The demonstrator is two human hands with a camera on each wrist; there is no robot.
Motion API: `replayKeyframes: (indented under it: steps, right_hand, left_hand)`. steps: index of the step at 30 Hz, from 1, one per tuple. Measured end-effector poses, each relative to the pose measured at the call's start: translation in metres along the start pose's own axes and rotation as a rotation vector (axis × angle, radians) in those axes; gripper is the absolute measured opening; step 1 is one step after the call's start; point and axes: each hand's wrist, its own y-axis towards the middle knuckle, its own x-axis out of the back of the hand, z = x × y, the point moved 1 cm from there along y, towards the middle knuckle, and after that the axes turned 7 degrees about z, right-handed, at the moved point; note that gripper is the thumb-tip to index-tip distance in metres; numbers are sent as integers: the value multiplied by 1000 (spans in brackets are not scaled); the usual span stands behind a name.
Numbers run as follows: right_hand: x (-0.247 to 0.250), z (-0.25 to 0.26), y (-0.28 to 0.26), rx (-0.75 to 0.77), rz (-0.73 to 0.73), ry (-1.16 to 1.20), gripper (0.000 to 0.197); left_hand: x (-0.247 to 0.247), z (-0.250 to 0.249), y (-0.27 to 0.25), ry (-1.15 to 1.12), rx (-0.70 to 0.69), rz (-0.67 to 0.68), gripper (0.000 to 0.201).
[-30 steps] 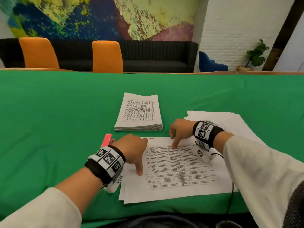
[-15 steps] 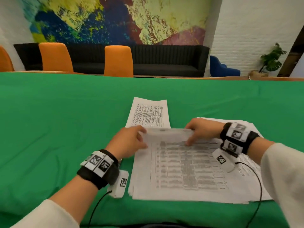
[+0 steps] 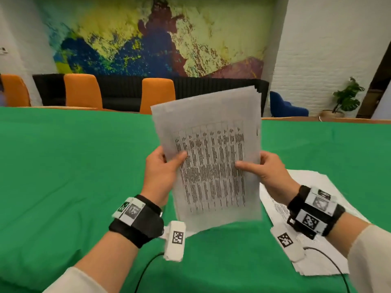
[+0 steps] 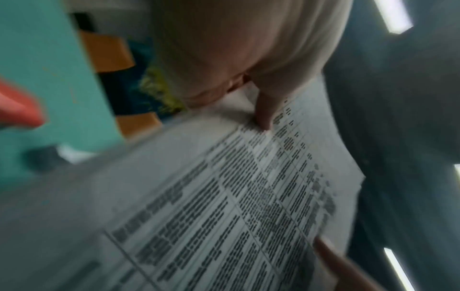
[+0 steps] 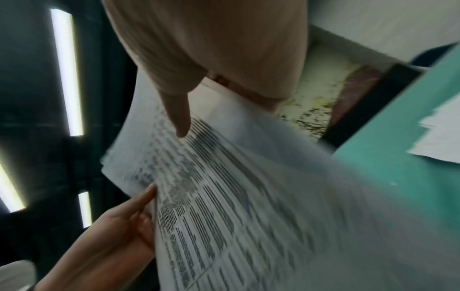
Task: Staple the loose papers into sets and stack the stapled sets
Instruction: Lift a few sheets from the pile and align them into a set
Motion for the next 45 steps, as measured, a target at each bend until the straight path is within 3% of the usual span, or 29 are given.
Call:
replayKeyframes:
  steps: [4,10,14,16,20,24,27,32,34,36,39,42,45]
  right_hand:
    - [-8,23,12,143,-163,92,15]
    - [-12,76,36,325,-156,86,22]
    - [-18,69,42,317,-168,21,28]
    - [-22,43,38,236,-157,-16,28]
    - [-33,9,29,139,-119,-97,19]
    - [-36,52,42,266,-116,-91,19]
    - [-35,81,48,349,-87,-60,23]
    - [-34,40,34,214,-73,-56,20]
    - [-38,25,29,163,-39,-86,18]
    - [-40,30,31,182,-39,-129,14]
    - [-42,58,42,301,-73,-150,12]
    - [-41,71,46,364,-115,-105,15]
    - [-37,50,37,285,-119,-76,20]
  left_hand:
    - [2,-31,21,223,-125,55,21]
    - [-6,-89,39,277,-295,130,25]
    - [-9,-83,29,401,-392,33,21]
    - [-4,-58,14,422,-362,-35,23]
    - [-3,-26,-5,363,-276,-36,21]
    - [-9,-59,19,317,-404,-113,22]
    - [-10,-86,35,284,-435,-84,29]
    - [4,-47,10,255,-305,-13,33]
    - [5,-28,0,341,-273,18,31]
    - [1,-29,2,411,-335,15,28]
    - [-7,-57,24,343,-424,-44,25]
    - [-6,-72,39,280,-401,-25,25]
    - [3,-45,30,264,-297,-1,30]
